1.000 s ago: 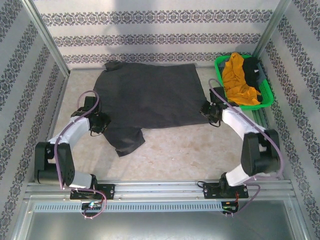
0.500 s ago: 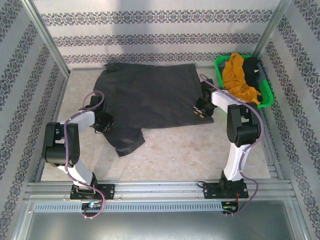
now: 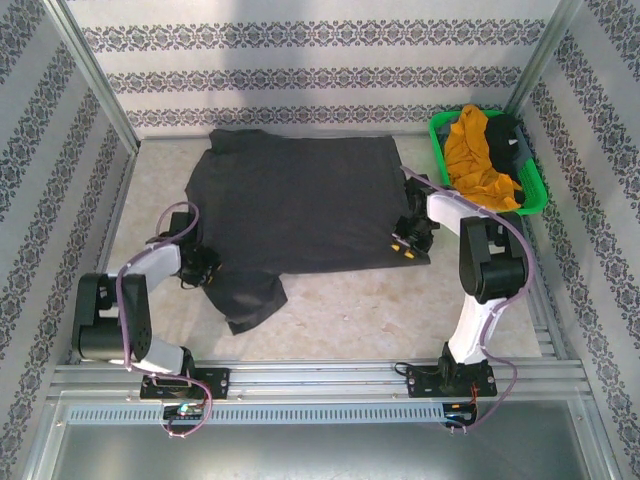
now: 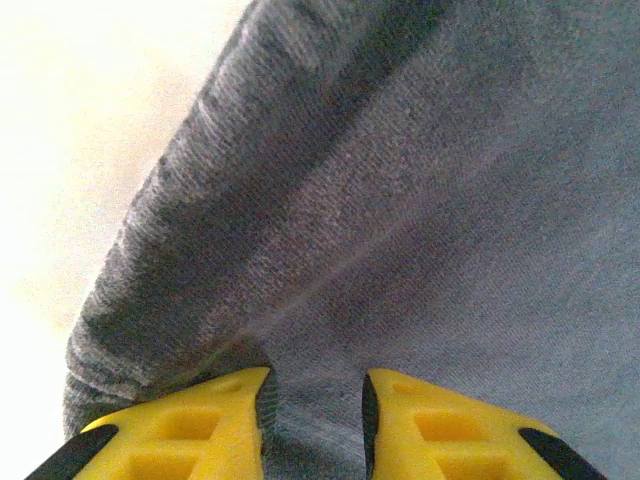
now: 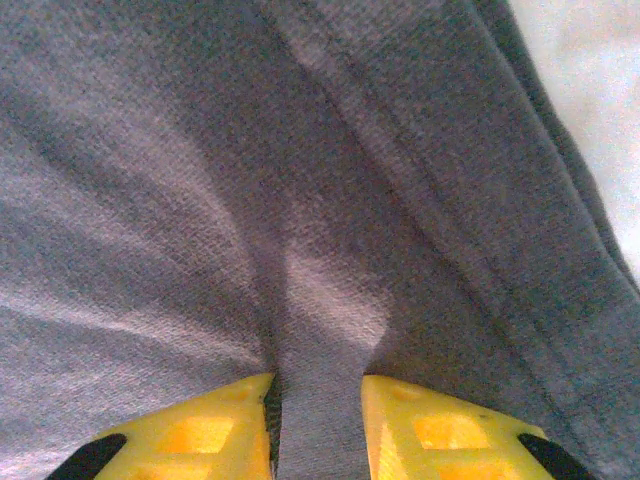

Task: Fold and stack the t-shirts

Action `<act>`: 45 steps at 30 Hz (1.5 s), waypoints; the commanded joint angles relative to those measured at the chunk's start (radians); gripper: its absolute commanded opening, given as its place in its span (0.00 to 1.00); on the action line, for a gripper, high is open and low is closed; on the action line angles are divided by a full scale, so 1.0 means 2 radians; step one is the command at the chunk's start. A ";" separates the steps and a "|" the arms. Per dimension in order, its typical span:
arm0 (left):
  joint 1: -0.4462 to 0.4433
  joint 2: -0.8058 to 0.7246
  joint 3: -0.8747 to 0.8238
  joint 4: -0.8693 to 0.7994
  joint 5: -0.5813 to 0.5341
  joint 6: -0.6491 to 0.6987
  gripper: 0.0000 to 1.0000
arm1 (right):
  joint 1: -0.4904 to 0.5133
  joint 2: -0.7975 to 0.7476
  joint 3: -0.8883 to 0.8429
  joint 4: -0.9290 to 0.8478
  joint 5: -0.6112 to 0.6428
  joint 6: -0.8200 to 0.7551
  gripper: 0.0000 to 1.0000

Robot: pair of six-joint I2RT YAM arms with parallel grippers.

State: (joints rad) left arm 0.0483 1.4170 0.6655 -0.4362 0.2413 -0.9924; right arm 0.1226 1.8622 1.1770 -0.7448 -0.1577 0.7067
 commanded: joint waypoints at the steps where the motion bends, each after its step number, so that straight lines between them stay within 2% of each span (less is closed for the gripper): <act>1: 0.007 -0.030 -0.054 -0.054 0.009 -0.029 0.31 | 0.009 -0.022 -0.040 -0.031 0.002 -0.004 0.30; 4: 0.007 -0.046 -0.071 -0.030 0.020 -0.036 0.32 | 0.012 -0.050 -0.073 -0.025 0.011 0.003 0.30; 7: 0.007 -0.047 -0.056 -0.011 0.028 -0.024 0.41 | 0.009 -0.068 -0.100 -0.002 0.006 0.006 0.30; 9: 0.005 -0.055 -0.031 -0.033 0.017 -0.009 0.46 | 0.007 -0.087 -0.106 0.018 -0.002 0.004 0.31; 12: -0.009 -0.089 0.016 -0.119 -0.033 0.017 0.52 | 0.009 -0.129 -0.093 0.012 0.018 -0.010 0.32; 17: -0.039 -0.137 0.014 -0.236 -0.048 0.012 0.51 | 0.008 -0.201 -0.103 0.005 0.027 -0.017 0.37; 24: -0.139 -0.208 -0.058 -0.289 -0.009 -0.066 0.45 | 0.008 -0.261 -0.164 0.001 -0.007 0.000 0.37; 29: -0.174 -0.220 -0.087 -0.263 0.010 -0.095 0.46 | 0.001 -0.274 -0.201 -0.001 -0.013 0.009 0.38; 36: -0.206 -0.156 -0.096 -0.155 0.029 -0.116 0.47 | -0.046 -0.264 -0.226 0.014 -0.025 0.013 0.38; 38: -0.212 -0.137 -0.095 -0.123 0.028 -0.127 0.42 | -0.054 -0.259 -0.227 0.015 -0.024 0.017 0.38; 40: -0.217 -0.130 -0.093 -0.104 0.020 -0.136 0.33 | -0.061 -0.254 -0.225 0.016 -0.017 0.021 0.39; 43: -0.219 -0.141 -0.084 -0.117 0.004 -0.145 0.08 | -0.071 -0.241 -0.220 0.022 -0.010 0.028 0.38; 45: -0.220 -0.161 -0.080 -0.141 -0.003 -0.149 0.00 | -0.073 -0.227 -0.212 0.023 -0.007 0.030 0.38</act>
State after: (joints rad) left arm -0.3737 1.1217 0.4980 -0.8379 0.2638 -1.2610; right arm -0.0116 1.3769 0.7338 -0.7025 -0.1917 0.7380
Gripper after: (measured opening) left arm 0.043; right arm 0.382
